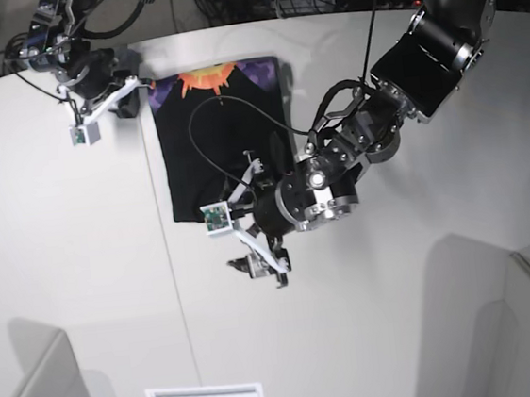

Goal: Fold the T-shirt properly

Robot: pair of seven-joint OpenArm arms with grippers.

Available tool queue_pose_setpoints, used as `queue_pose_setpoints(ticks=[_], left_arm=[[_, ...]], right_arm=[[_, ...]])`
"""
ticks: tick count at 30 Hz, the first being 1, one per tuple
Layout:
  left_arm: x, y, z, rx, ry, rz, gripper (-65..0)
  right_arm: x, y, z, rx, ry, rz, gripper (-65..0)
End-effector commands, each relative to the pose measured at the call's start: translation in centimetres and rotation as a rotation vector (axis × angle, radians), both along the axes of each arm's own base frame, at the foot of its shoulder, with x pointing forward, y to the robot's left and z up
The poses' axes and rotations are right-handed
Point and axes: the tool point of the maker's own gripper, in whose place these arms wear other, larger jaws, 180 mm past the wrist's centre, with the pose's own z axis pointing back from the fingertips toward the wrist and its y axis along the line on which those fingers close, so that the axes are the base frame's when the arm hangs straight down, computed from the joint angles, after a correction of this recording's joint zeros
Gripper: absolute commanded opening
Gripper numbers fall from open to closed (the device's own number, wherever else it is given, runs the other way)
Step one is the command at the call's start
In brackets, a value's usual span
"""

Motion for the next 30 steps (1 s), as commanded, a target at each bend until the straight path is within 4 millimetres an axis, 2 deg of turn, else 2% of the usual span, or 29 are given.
queue_pose_setpoints(ticks=[1, 3, 4, 6, 8, 9, 12, 14, 18, 20, 23, 25, 28, 30], left_arm=[[1.1, 0.6, 2.6, -0.05, -0.052, 0.044, -19.4], [1.6, 3.1, 4.3, -0.094, -0.05, 0.153, -20.9], [1.6, 4.3, 5.2, -0.127, -0.039, 0.202, -24.4], [1.3, 6.4, 6.3, -0.209, 0.014, 0.278, -37.8], [0.8, 9.6, 6.6, -0.282, 0.076, 0.363, -58.3], [0.4, 11.2, 6.3, -0.314, 0.115, 0.404, -65.0], [-1.2, 15.1, 4.6, -0.345, 0.193, 0.49, -65.0], [-2.6, 16.6, 2.9, -0.313, 0.231, 0.52, -65.0], [-6.5, 20.0, -0.5, -0.228, 0.319, 0.584, -65.0], [-8.8, 21.9, -1.8, -0.243, 0.351, 0.646, -65.0], [-12.0, 24.2, -2.7, -0.318, 0.349, 0.711, -65.0], [-14.4, 24.6, -3.1, -0.364, 0.36, 0.725, -65.0], [-18.0, 24.8, -3.8, -0.406, 0.395, 0.719, -65.0], [-20.5, 24.9, -4.1, -0.428, 0.422, 0.73, -65.0]], right_arm=[[-1.4, -0.1, -0.7, -0.024, 0.06, 0.019, -65.0], [-2.1, -0.1, -0.9, -0.025, 0.074, 0.019, -65.0], [-2.1, -0.2, -0.9, -0.026, 0.074, 0.019, -65.0], [-2.4, -0.2, -0.8, -0.029, 0.075, 0.023, -65.0], [-2.6, 0.2, -0.3, -0.034, 0.064, 0.04, -65.0], [-2.6, 0.8, 0.0, -0.033, 0.056, 0.061, -65.0], [-2.5, 2.1, 0.9, -0.03, 0.032, 0.1, -65.0], [-2.4, 2.3, 1.0, -0.028, 0.029, 0.104, -65.0], [-2.5, 2.1, 1.4, -0.038, 0.021, 0.108, -65.0], [-2.9, 1.8, 1.9, -0.054, 0.015, 0.109, -65.0], [-3.0, -1.7, 3.8, -0.131, -0.029, 0.031, -65.0], [-3.4, -3.7, 4.6, -0.177, -0.035, -0.004, -65.0], [-5.7, -5.7, 4.5, -0.226, 0.014, -0.016, -65.0], [-7.5, -6.3, 4.4, -0.254, 0.048, 0.046, -65.0]])
